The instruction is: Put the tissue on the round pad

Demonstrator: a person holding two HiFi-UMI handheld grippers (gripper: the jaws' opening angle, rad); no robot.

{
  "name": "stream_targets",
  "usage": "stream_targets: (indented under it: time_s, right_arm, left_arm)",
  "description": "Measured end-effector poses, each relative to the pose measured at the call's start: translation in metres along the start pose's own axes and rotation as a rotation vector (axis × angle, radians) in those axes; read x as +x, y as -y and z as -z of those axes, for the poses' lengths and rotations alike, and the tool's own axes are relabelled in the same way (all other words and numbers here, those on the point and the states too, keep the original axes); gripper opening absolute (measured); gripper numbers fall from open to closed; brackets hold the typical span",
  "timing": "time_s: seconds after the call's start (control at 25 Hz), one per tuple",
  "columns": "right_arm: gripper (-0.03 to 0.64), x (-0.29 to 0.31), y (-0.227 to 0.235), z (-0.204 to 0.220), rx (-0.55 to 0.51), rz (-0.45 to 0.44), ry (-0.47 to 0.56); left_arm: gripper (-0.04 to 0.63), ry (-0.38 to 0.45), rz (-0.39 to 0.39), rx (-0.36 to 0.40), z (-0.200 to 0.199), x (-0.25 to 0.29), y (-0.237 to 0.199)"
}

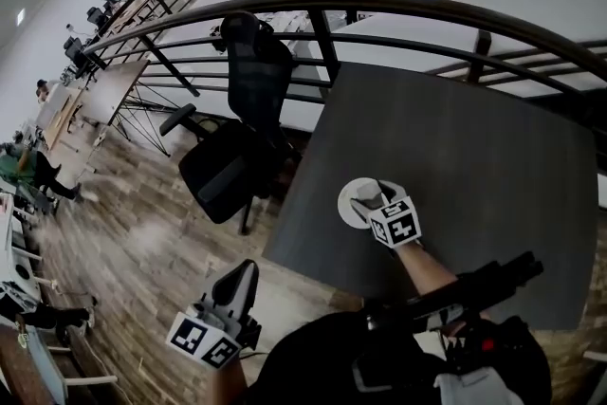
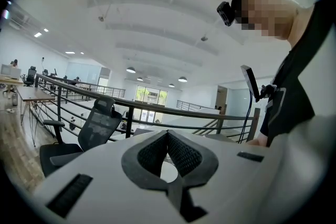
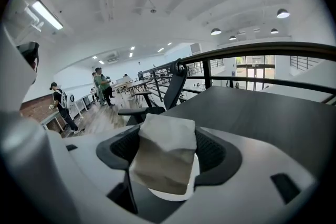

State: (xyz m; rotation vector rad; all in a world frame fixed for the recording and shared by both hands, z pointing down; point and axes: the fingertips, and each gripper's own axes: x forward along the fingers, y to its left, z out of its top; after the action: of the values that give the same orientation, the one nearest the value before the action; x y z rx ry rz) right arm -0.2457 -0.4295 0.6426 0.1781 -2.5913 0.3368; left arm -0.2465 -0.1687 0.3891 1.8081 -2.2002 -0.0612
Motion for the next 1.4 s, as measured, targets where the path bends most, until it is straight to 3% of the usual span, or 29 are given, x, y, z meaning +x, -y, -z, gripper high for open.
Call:
stream_targets:
  time_s: [0.64, 1.4]
  right_arm:
    - [0.325, 0.039, 0.015, 0.048, 0.02, 0.005, -0.124]
    - [0.325, 0.056, 0.019, 0.07, 0.016, 0.023, -0.174]
  left_arm:
    - [0.005, -0.004, -0.034, -0.021, 0.001, -0.004, -0.002]
    - [0.005, -0.021, -0.063, 0.007, 0.005, -0.015, -0.004]
